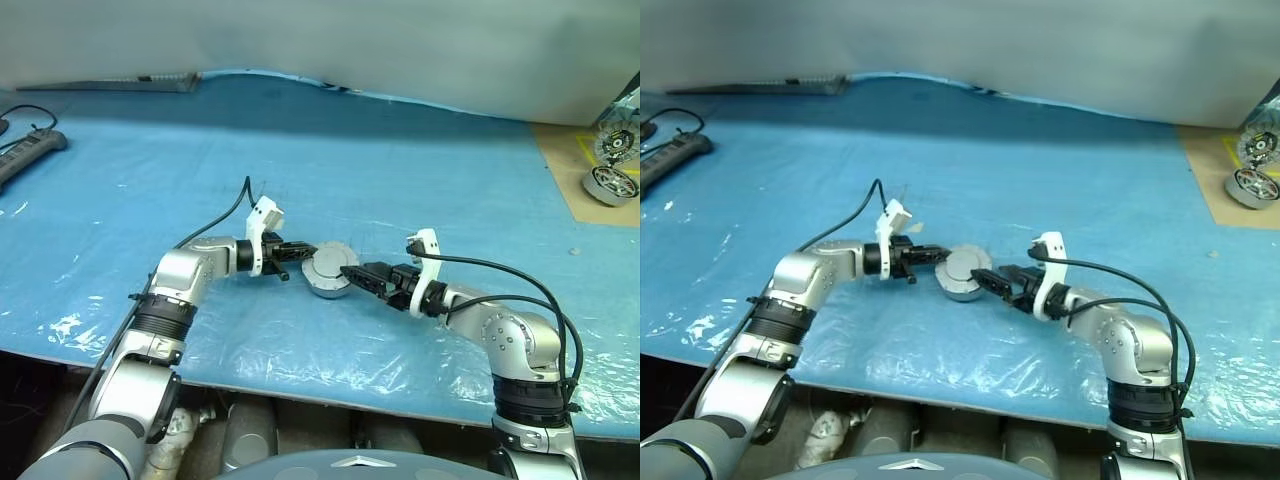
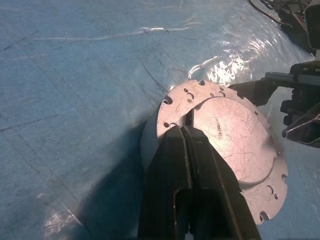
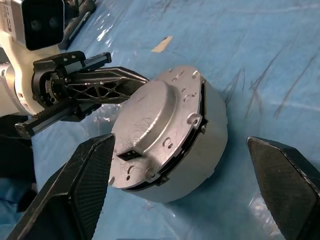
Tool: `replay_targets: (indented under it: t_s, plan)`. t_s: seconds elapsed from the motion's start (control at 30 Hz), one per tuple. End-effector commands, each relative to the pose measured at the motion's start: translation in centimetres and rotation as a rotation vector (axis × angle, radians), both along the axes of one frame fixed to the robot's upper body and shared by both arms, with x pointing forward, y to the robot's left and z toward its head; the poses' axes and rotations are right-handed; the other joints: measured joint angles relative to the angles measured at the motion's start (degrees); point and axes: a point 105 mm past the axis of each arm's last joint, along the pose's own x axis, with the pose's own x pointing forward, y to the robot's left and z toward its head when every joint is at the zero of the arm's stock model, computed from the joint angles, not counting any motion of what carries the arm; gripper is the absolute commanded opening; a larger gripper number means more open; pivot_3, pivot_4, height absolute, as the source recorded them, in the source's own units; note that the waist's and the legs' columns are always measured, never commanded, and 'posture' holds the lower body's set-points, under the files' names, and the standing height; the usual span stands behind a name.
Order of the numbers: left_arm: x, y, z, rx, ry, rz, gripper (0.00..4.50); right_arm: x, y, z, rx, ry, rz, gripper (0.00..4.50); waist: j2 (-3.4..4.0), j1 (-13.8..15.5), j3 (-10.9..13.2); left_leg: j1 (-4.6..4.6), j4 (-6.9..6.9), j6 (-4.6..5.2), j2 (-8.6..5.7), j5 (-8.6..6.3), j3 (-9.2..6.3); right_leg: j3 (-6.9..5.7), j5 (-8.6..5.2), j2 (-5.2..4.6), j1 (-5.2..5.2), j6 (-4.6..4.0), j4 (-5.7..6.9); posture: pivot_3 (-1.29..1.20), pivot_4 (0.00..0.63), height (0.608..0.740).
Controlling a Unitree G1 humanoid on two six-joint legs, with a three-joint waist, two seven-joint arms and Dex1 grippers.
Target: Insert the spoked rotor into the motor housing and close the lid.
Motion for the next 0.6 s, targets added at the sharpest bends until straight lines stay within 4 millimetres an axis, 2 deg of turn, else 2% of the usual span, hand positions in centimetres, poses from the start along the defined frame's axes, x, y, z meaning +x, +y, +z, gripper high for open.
replay_targets:
  t_s: [0.03,0.3,0.4,0.5,0.6]
  plan:
    - [-0.4,-0.4,-0.7,0.018,0.016,-0.014,0.00,-0.2,0.3,0.4,0.083,0.049,0.000,4.47,0.00,0.0,0.0,0.00,0.00,0.00,0.00,0.00,0.00,0.00,0.01,0.00,0.00,0.01,0.00,0.00,0.150,0.740]
    - [-0.3,-0.4,-0.8,0.023,0.006,-0.015,0.00,0.0,0.8,-0.3,0.251,0.203,-0.037,4.47,0.01,0.0,0.0,0.00,-0.02,-0.01,-0.02,0.00,0.00,-0.02,0.09,-0.03,0.00,0.17,0.00,0.00,0.150,0.740]
    - [-0.3,-0.5,-0.8,0.023,0.002,-0.017,0.00,0.2,1.2,-0.3,0.359,0.259,-0.054,3.85,0.01,0.0,0.0,0.00,-0.04,-0.02,-0.03,0.00,0.00,-0.03,0.09,-0.04,-0.01,0.18,0.00,0.00,0.150,0.740]
    - [-0.3,-0.6,-0.8,0.022,0.001,-0.018,0.00,-0.2,1.4,0.0,0.415,0.282,-0.031,2.73,0.02,0.0,0.0,-0.06,-0.05,-0.03,-0.04,0.00,0.00,-0.03,0.09,-0.05,-0.08,0.19,0.00,0.00,0.150,0.740]
    - [-0.3,-0.6,-0.9,0.022,0.001,-0.017,0.00,-0.5,1.1,-0.1,0.429,0.307,-0.028,1.85,0.04,0.0,0.0,-0.14,-0.05,-0.04,-0.03,0.00,0.00,-0.03,0.10,-0.02,-0.21,0.21,0.02,0.00,0.150,0.740]
